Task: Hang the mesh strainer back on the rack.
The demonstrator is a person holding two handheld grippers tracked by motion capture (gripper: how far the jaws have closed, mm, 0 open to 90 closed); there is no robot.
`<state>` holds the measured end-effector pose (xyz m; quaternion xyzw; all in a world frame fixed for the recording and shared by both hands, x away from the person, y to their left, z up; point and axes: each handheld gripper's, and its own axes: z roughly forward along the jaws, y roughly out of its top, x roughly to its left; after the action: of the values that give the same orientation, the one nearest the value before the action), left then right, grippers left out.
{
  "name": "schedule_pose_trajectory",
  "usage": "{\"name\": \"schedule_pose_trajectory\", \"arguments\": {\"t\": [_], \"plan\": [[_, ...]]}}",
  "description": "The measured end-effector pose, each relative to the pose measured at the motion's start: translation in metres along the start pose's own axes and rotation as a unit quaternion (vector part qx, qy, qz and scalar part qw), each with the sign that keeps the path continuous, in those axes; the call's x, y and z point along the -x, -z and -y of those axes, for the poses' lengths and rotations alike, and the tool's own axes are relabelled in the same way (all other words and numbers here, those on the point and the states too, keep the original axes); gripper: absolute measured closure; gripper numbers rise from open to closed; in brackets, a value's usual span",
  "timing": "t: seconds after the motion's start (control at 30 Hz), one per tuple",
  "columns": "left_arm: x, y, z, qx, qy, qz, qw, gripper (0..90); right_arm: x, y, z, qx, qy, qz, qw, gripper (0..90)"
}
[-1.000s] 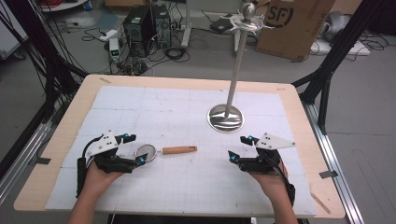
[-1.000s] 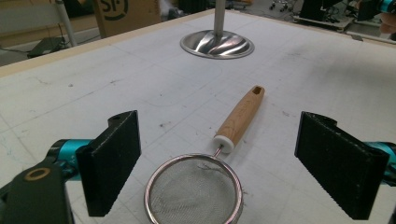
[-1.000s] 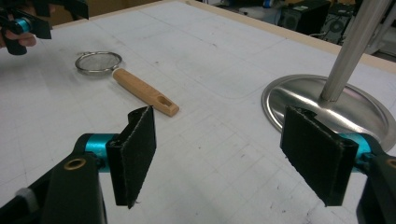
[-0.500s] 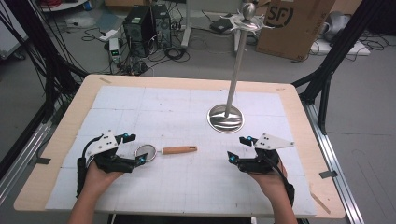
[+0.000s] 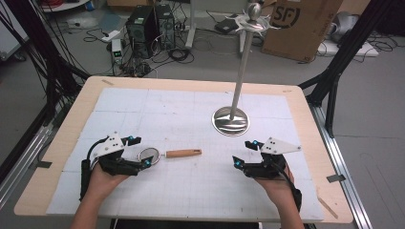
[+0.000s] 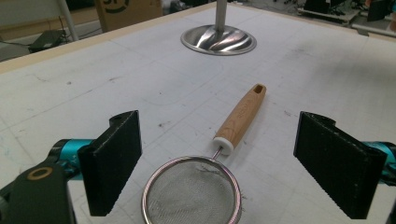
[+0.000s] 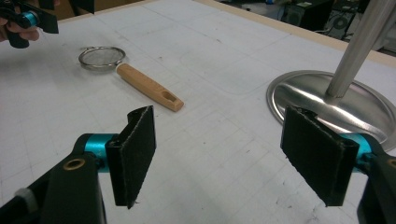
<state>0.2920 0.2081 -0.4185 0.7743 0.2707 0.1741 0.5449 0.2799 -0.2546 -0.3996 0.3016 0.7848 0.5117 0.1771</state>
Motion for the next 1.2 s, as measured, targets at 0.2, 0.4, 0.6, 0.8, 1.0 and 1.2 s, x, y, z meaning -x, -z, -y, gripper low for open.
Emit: {"name": "schedule_pose_trajectory", "arguments": {"t": [0.2, 0.4, 0.6, 0.8, 1.0, 1.2], "plan": [[0.0, -0.009, -0.004, -0.029, -0.004, 0.009, 0.9995, 15.9, 0.0, 0.001, -0.001, 0.003, -0.001, -0.001, 1.0, 25.8], [0.002, -0.021, -0.015, -0.058, -0.019, 0.016, 0.998, 16.1, 0.002, 0.002, 0.0, 0.002, -0.004, 0.0, 1.0, 25.9], [0.004, -0.034, -0.025, -0.102, -0.042, 0.023, 0.9937, 16.1, 0.003, 0.001, 0.001, 0.0, -0.003, 0.0, 1.0, 25.8], [0.008, -0.047, -0.035, -0.135, -0.061, 0.037, 0.9883, 16.2, 0.003, 0.003, 0.001, 0.002, -0.004, -0.002, 1.0, 25.8], [0.009, -0.066, -0.039, -0.173, -0.071, 0.046, 0.9813, 16.5, 0.004, 0.001, 0.002, -0.002, -0.005, -0.002, 1.0, 25.9], [0.01, -0.082, -0.042, -0.218, -0.093, 0.054, 0.97, 16.5, 0.004, 0.0, 0.002, -0.005, -0.006, -0.003, 1.0, 25.8]]}}
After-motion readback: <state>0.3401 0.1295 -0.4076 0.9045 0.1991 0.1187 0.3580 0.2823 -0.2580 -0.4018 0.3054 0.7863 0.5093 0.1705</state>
